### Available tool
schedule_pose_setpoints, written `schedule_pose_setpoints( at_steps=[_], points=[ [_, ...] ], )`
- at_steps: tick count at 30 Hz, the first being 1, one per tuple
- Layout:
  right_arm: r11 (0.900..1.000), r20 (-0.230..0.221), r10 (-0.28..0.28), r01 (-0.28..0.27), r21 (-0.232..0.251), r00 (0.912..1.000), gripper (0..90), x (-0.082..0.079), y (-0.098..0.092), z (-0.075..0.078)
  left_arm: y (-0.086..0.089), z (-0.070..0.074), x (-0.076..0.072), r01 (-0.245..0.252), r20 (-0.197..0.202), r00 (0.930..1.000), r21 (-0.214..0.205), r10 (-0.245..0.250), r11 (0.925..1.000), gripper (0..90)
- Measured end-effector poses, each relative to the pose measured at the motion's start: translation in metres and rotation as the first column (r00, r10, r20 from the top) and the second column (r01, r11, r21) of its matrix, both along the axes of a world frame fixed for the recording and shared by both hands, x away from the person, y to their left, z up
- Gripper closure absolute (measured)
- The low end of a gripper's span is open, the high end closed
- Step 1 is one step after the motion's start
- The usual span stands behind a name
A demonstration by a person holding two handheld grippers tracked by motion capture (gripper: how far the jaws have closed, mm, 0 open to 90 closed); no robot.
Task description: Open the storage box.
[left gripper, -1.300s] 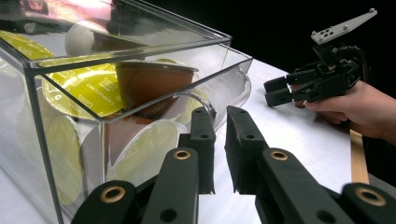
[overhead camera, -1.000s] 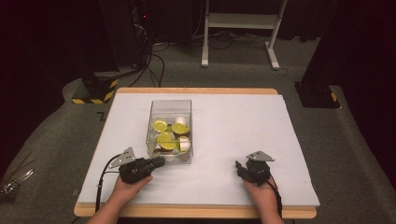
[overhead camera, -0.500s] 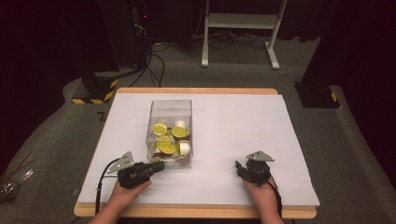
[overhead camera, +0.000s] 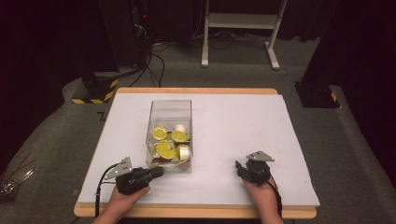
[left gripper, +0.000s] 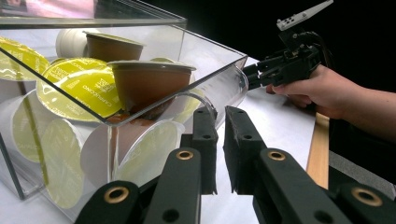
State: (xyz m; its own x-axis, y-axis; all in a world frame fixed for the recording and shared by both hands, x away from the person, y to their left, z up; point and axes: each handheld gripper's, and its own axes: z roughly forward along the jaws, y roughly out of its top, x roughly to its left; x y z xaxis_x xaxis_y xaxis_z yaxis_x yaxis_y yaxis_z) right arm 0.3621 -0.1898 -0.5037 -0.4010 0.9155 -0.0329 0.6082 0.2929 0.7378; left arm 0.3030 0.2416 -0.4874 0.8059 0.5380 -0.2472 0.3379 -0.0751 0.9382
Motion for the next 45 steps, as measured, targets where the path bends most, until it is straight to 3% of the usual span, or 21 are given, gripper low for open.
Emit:
schedule_pose_setpoints(
  at_steps=[26, 32, 38, 45],
  points=[
    [1.0, 0.001, -0.001, 0.001, -0.002, 1.0, 41.8, 0.0, 0.0, 0.0, 0.005, -0.003, -0.03, 0.039, -0.01, 0.9992, 0.012, -0.039, 0.9992, 83.5],
    [1.0, 0.003, -0.004, 0.004, -0.003, 1.0, 41.8, 0.0, 0.001, 0.0, 0.005, -0.004, -0.03, 0.035, -0.011, 0.9993, 0.007, -0.035, 0.9994, 83.4],
    [1.0, 0.008, 0.0, 0.0, -0.008, 1.0, 41.7, 0.0, 0.001, 0.0, 0.003, -0.002, -0.032, 0.017, 0.001, 0.9999, 0.034, -0.017, 0.9993, 82.3],
    [1.0, 0.002, -0.003, 0.003, -0.002, 1.0, 41.8, 0.0, 0.001, 0.0, 0.009, 0.005, -0.034, -0.016, -0.005, 0.9999, 0.014, 0.016, 0.9998, 75.5]
  ],
)
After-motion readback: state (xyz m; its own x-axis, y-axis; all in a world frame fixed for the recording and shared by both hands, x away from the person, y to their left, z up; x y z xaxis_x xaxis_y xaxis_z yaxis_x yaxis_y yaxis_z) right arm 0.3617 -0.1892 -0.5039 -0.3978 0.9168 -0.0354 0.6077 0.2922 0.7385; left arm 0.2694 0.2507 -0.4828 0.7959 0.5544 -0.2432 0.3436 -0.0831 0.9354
